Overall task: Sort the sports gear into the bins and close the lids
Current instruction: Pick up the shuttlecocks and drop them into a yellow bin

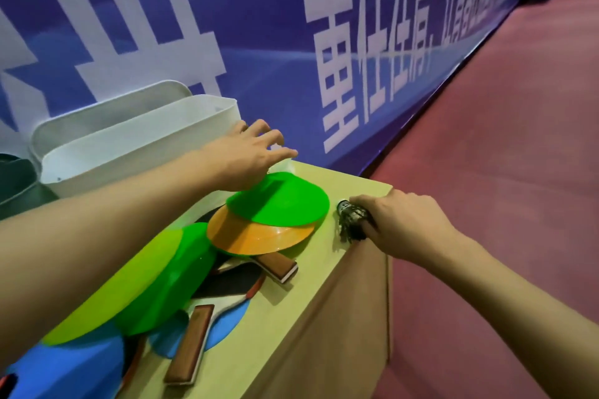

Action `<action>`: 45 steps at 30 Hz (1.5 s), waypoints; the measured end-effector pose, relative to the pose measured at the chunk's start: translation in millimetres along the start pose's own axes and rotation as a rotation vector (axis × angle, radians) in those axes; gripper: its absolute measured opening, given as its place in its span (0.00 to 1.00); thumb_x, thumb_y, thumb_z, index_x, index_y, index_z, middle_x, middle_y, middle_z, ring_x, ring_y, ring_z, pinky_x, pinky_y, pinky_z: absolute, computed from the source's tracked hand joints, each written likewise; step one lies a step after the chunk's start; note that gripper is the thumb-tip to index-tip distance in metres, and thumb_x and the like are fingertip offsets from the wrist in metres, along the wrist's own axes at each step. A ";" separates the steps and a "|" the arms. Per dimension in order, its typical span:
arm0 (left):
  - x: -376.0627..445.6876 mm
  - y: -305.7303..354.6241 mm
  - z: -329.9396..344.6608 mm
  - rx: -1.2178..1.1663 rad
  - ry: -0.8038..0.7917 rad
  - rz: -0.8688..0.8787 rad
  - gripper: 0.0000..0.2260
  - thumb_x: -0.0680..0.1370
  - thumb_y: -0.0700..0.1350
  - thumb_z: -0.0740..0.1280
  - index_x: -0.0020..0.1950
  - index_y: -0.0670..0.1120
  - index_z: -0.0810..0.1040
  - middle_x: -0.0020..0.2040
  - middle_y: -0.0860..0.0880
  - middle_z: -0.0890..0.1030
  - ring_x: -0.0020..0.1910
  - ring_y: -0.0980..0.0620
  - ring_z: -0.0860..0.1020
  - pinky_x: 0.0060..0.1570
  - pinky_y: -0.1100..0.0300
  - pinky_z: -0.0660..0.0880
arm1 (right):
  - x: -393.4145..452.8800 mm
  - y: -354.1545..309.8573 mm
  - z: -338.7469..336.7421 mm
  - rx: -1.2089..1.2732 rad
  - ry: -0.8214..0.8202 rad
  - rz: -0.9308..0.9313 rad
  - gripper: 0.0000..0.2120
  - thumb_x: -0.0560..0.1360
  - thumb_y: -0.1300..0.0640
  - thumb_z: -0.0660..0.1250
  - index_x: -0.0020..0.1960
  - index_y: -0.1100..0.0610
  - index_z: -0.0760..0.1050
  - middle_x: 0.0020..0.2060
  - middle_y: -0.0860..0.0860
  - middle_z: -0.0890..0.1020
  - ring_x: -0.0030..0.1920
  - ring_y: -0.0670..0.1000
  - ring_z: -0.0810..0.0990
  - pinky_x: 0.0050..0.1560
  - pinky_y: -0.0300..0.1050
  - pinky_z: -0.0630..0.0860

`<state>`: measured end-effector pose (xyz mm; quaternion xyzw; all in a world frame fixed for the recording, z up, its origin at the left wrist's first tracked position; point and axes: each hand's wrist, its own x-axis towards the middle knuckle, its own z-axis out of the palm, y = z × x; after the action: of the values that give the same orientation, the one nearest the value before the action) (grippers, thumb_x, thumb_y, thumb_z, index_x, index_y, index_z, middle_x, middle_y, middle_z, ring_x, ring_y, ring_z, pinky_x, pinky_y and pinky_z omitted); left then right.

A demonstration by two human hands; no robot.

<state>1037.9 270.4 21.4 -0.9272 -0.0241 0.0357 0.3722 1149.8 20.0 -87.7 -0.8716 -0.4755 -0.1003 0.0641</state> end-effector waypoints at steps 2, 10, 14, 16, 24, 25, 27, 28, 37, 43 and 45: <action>25.4 1.8 7.0 0.032 -0.022 0.013 0.32 0.82 0.48 0.66 0.82 0.58 0.55 0.78 0.46 0.63 0.74 0.42 0.61 0.66 0.47 0.67 | 0.9 -1.6 5.2 -0.002 0.001 0.003 0.17 0.82 0.46 0.57 0.70 0.42 0.69 0.53 0.52 0.83 0.51 0.60 0.83 0.40 0.48 0.74; 71.2 -2.1 34.2 0.102 -0.198 -0.022 0.24 0.79 0.53 0.72 0.74 0.58 0.72 0.77 0.44 0.63 0.75 0.41 0.61 0.66 0.46 0.70 | 8.6 -8.4 7.9 -0.045 -0.011 0.008 0.11 0.83 0.49 0.58 0.63 0.47 0.72 0.38 0.50 0.69 0.44 0.58 0.81 0.32 0.47 0.64; 71.2 -10.4 35.9 0.066 -0.184 -0.028 0.10 0.80 0.53 0.70 0.61 0.55 0.81 0.73 0.46 0.67 0.71 0.44 0.65 0.57 0.51 0.70 | 7.9 -8.2 13.0 -0.054 0.042 0.040 0.22 0.84 0.52 0.57 0.77 0.44 0.62 0.38 0.50 0.73 0.42 0.59 0.80 0.29 0.46 0.60; 65.1 -12.9 33.7 0.074 -0.119 -0.024 0.10 0.82 0.53 0.67 0.60 0.53 0.82 0.73 0.46 0.68 0.70 0.44 0.66 0.55 0.51 0.71 | 7.0 -12.1 14.6 -0.068 0.063 0.016 0.29 0.84 0.52 0.56 0.82 0.43 0.51 0.34 0.49 0.67 0.36 0.58 0.75 0.28 0.46 0.58; -14.4 -26.0 -2.5 0.106 0.190 -0.001 0.07 0.77 0.44 0.74 0.54 0.47 0.81 0.68 0.43 0.74 0.63 0.41 0.72 0.50 0.45 0.77 | 0.5 -29.5 -6.7 -0.126 0.063 0.023 0.30 0.85 0.55 0.54 0.83 0.42 0.48 0.32 0.48 0.63 0.36 0.56 0.75 0.30 0.45 0.62; -30.7 -28.2 -9.8 0.118 0.204 -0.006 0.07 0.77 0.43 0.74 0.54 0.46 0.81 0.67 0.43 0.75 0.63 0.41 0.73 0.50 0.45 0.77 | -2.9 -32.6 -10.9 -0.129 0.086 0.038 0.29 0.85 0.55 0.53 0.83 0.42 0.49 0.32 0.48 0.65 0.36 0.56 0.75 0.29 0.45 0.59; -68.4 -33.7 -24.8 0.111 0.240 -0.041 0.06 0.77 0.43 0.74 0.53 0.47 0.81 0.66 0.43 0.76 0.62 0.40 0.73 0.50 0.45 0.77 | -12.1 -41.5 -20.5 -0.105 0.152 0.032 0.28 0.85 0.53 0.54 0.83 0.42 0.50 0.35 0.49 0.73 0.35 0.56 0.76 0.27 0.45 0.57; -86.3 -35.7 -30.5 0.095 0.254 -0.064 0.06 0.77 0.43 0.73 0.52 0.47 0.81 0.66 0.43 0.76 0.62 0.40 0.74 0.50 0.44 0.77 | -16.5 -46.0 -24.4 -0.085 0.186 0.013 0.28 0.86 0.51 0.55 0.83 0.41 0.50 0.38 0.49 0.77 0.36 0.55 0.78 0.27 0.45 0.58; -304.8 -35.8 -78.9 0.045 0.188 -0.248 0.06 0.78 0.47 0.72 0.51 0.47 0.78 0.69 0.43 0.73 0.62 0.42 0.74 0.40 0.50 0.80 | -85.5 -168.6 -111.7 0.106 0.486 -0.385 0.32 0.73 0.49 0.74 0.75 0.42 0.70 0.51 0.48 0.82 0.28 0.54 0.78 0.23 0.39 0.62; -488.9 -39.0 -103.6 0.069 0.152 -0.439 0.07 0.79 0.50 0.69 0.51 0.48 0.76 0.66 0.46 0.71 0.57 0.47 0.72 0.37 0.51 0.79 | -133.5 -290.3 -164.3 0.222 0.602 -0.604 0.28 0.70 0.47 0.62 0.71 0.41 0.75 0.45 0.45 0.82 0.24 0.57 0.77 0.22 0.43 0.65; -559.0 -34.4 -107.8 0.053 0.140 -0.533 0.08 0.81 0.54 0.64 0.51 0.50 0.75 0.67 0.48 0.69 0.58 0.48 0.71 0.39 0.51 0.80 | -150.3 -337.6 -177.6 0.249 0.616 -0.671 0.28 0.68 0.45 0.65 0.69 0.41 0.77 0.43 0.45 0.81 0.24 0.57 0.78 0.20 0.43 0.65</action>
<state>489.4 181.2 149.8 -0.8783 -0.2403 -0.1272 0.3933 766.1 42.8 54.9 -0.5852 -0.6981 -0.3118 0.2702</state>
